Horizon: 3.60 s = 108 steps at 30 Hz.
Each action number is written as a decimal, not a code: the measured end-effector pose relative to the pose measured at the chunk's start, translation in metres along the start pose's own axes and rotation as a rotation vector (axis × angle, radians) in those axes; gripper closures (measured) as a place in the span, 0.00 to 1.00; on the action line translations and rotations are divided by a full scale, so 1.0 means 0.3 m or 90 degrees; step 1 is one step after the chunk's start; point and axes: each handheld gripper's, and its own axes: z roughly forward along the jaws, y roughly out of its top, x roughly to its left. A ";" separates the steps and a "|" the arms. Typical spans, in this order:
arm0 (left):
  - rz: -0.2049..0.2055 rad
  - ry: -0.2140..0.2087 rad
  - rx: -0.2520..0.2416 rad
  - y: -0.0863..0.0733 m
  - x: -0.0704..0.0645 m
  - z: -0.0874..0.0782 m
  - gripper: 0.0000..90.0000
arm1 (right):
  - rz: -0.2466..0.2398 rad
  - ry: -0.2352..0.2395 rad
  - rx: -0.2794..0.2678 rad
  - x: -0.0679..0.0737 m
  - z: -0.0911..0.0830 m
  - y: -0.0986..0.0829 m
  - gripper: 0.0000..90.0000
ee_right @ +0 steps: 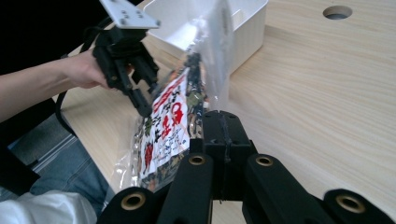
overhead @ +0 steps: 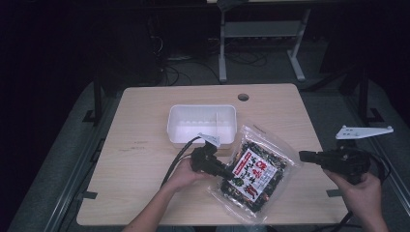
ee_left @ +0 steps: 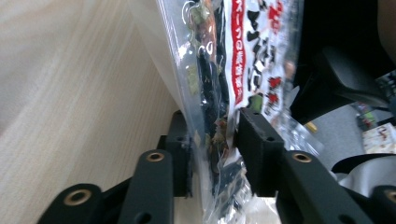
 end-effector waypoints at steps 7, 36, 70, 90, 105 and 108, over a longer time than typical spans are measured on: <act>0.015 0.012 -0.020 -0.024 -0.018 -0.027 0.78 | 0.019 0.019 -0.015 -0.043 0.015 0.005 0.99; 0.062 0.046 -0.014 -0.033 -0.069 -0.055 0.78 | 0.044 0.160 0.025 -0.056 0.218 -0.050 0.73; 0.098 0.162 -0.016 -0.093 -0.160 -0.170 0.60 | -0.030 0.120 0.011 -0.008 0.097 0.072 0.87; 0.086 0.237 0.017 -0.222 -0.197 -0.230 0.46 | -0.046 0.081 -0.002 -0.006 0.077 0.176 0.87; 0.068 0.259 0.011 -0.318 -0.212 -0.291 0.43 | -0.069 0.078 -0.011 0.024 0.097 0.288 0.87; 0.065 0.267 0.008 -0.336 -0.215 -0.306 0.43 | -0.073 0.080 -0.013 0.032 0.109 0.311 0.87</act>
